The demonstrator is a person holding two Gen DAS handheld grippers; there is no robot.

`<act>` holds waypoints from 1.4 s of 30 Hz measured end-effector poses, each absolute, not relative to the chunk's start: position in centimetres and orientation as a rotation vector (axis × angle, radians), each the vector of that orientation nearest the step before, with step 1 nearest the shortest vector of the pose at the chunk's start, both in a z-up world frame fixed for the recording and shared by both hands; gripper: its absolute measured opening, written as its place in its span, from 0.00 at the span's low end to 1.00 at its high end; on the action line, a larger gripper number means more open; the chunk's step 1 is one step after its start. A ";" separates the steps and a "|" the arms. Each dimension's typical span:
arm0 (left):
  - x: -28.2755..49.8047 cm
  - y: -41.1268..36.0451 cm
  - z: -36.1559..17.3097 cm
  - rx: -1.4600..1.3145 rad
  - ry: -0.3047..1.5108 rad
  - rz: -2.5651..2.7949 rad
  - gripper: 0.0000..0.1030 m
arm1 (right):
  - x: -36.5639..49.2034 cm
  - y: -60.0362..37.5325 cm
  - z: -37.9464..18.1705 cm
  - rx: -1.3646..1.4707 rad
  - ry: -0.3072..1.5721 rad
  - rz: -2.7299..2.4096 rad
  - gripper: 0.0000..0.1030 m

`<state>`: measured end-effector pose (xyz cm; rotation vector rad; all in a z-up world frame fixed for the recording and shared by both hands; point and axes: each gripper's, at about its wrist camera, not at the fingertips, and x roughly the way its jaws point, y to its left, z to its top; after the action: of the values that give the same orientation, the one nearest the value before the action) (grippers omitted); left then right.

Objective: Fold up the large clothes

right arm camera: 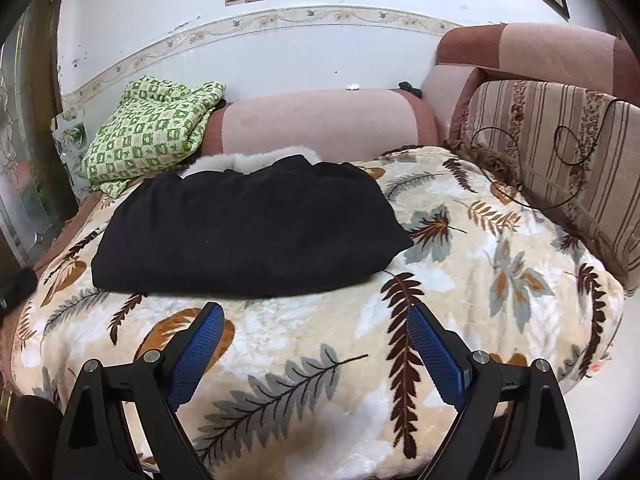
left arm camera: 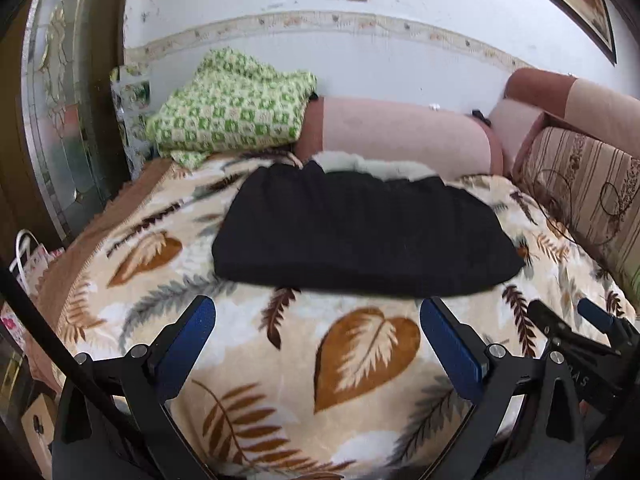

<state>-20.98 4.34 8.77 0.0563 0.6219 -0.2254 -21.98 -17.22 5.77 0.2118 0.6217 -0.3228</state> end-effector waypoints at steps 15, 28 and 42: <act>-19.1 4.2 5.6 0.101 0.714 -0.171 0.99 | -20.8 -15.8 4.0 0.168 0.692 -0.317 0.92; -17.5 3.8 3.5 0.117 0.769 -0.152 0.99 | -19.2 -15.7 2.0 0.149 0.759 -0.323 0.92; -17.0 3.7 2.6 0.116 0.802 -0.161 0.99 | -18.8 -15.6 1.5 0.131 0.778 -0.330 0.92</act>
<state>-17.04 3.72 2.62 0.1159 0.8024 -0.1614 -18.77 -15.57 1.50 0.1307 0.7781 -0.3296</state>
